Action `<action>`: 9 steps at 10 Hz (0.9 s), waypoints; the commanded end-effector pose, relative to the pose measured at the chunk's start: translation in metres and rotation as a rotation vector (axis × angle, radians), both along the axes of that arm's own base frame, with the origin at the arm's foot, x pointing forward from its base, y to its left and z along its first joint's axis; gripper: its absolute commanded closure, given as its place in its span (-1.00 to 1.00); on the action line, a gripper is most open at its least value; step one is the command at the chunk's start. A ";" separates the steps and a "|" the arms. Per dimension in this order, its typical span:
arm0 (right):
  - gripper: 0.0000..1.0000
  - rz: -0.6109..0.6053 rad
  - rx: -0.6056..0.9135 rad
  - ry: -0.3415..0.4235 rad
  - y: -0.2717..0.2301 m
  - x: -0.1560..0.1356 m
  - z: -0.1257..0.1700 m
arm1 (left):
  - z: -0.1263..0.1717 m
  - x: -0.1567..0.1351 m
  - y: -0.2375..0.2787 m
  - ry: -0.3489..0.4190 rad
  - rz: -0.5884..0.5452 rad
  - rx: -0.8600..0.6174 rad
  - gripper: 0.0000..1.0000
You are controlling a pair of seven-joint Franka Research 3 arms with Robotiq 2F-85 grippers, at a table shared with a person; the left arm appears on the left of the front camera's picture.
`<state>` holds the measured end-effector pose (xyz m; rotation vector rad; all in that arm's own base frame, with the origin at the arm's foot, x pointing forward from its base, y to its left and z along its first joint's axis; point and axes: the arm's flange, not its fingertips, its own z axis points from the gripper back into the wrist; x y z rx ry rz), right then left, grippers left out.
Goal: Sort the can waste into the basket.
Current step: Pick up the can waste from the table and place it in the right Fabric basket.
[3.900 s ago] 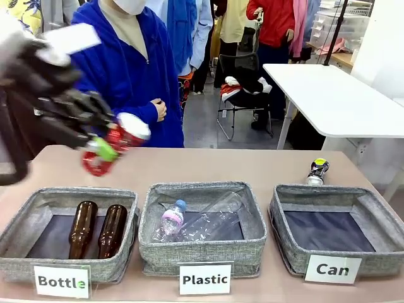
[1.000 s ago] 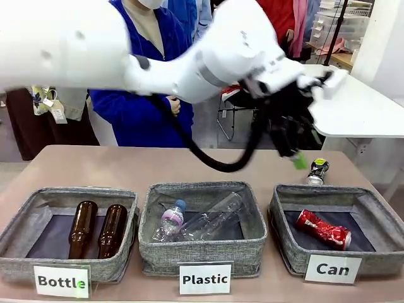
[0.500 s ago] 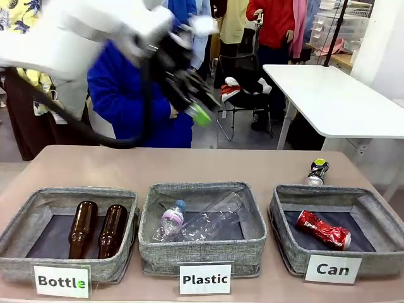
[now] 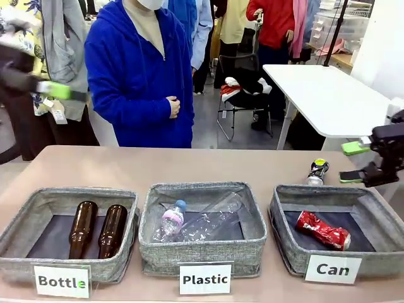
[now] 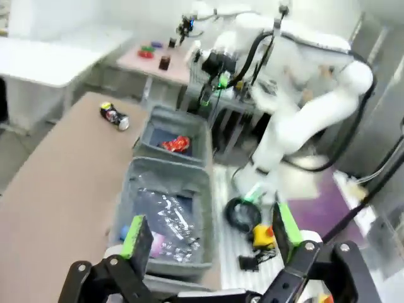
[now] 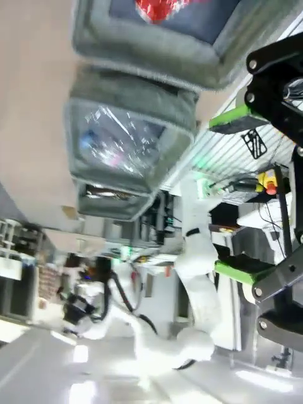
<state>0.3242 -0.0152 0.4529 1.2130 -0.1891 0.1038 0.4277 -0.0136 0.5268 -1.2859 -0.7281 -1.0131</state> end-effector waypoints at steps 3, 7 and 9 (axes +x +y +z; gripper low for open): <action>-1.00 0.025 0.028 0.016 0.014 0.003 -0.001 | -0.114 -0.007 0.069 0.182 0.098 -0.393 -1.00; -1.00 0.025 0.028 0.016 0.014 0.003 -0.001 | -0.100 -0.021 0.072 0.181 0.095 -0.293 -1.00; -1.00 0.025 0.028 0.016 0.014 0.003 -0.001 | -0.100 -0.021 0.072 0.181 0.095 -0.293 -1.00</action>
